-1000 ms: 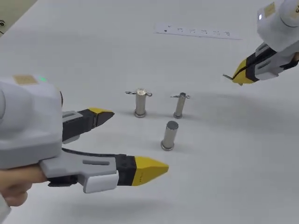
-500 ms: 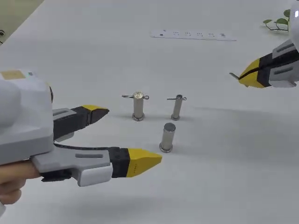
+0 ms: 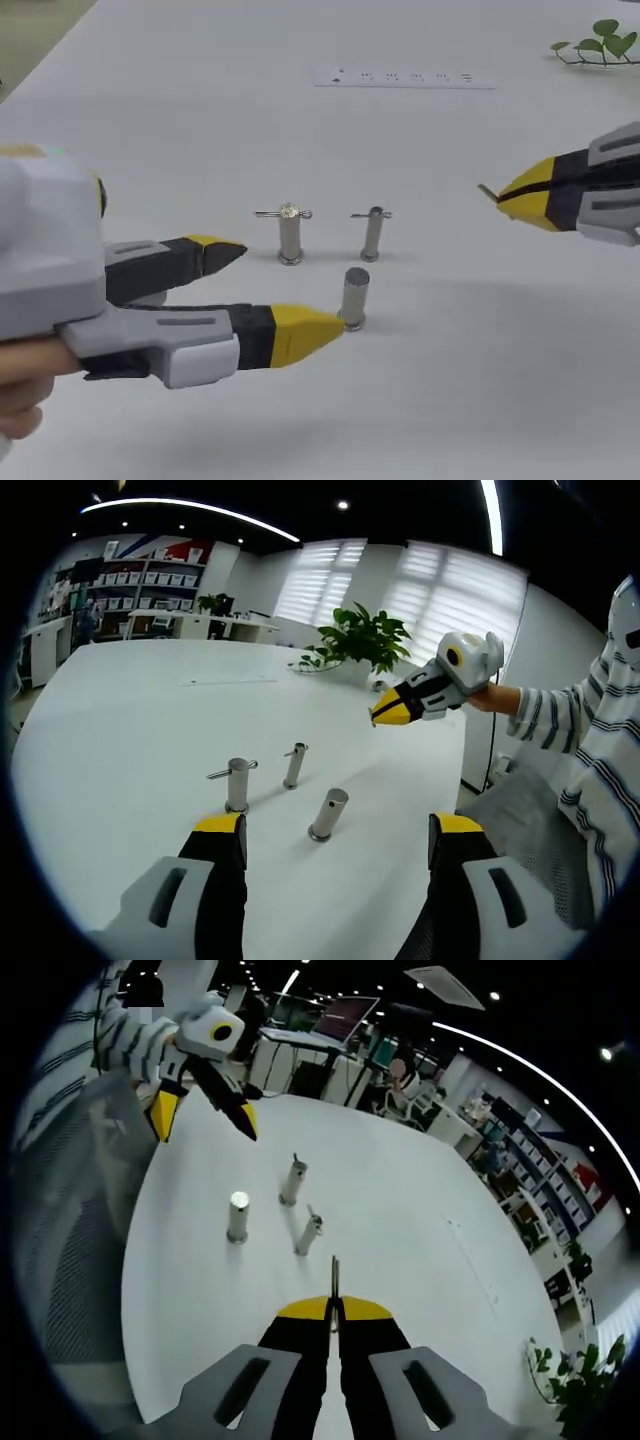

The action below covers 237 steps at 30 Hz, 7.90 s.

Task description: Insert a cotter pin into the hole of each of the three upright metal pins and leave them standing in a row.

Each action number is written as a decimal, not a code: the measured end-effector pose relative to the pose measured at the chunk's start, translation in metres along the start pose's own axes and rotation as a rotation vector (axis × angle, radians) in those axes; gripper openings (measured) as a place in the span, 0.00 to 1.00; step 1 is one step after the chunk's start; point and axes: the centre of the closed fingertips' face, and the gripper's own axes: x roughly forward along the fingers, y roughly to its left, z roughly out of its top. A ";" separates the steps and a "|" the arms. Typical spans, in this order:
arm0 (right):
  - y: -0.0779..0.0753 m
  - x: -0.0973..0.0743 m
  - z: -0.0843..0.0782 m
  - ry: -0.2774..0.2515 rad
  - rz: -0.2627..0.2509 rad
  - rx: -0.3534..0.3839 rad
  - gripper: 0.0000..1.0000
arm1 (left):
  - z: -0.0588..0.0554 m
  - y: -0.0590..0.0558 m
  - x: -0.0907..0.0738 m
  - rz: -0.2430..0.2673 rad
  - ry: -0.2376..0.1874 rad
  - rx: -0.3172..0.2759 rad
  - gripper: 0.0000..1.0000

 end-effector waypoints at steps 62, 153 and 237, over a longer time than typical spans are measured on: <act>0.097 0.030 0.078 -0.146 0.074 -0.167 0.02 | 0.009 -0.031 0.040 -0.116 0.011 -0.308 0.03; 0.139 0.020 0.086 -0.312 0.539 0.409 0.12 | 0.009 -0.062 0.003 -0.353 0.001 0.084 0.00; 0.084 0.036 0.029 -0.236 0.429 0.344 0.04 | -0.028 0.008 0.074 -0.075 0.066 0.225 0.25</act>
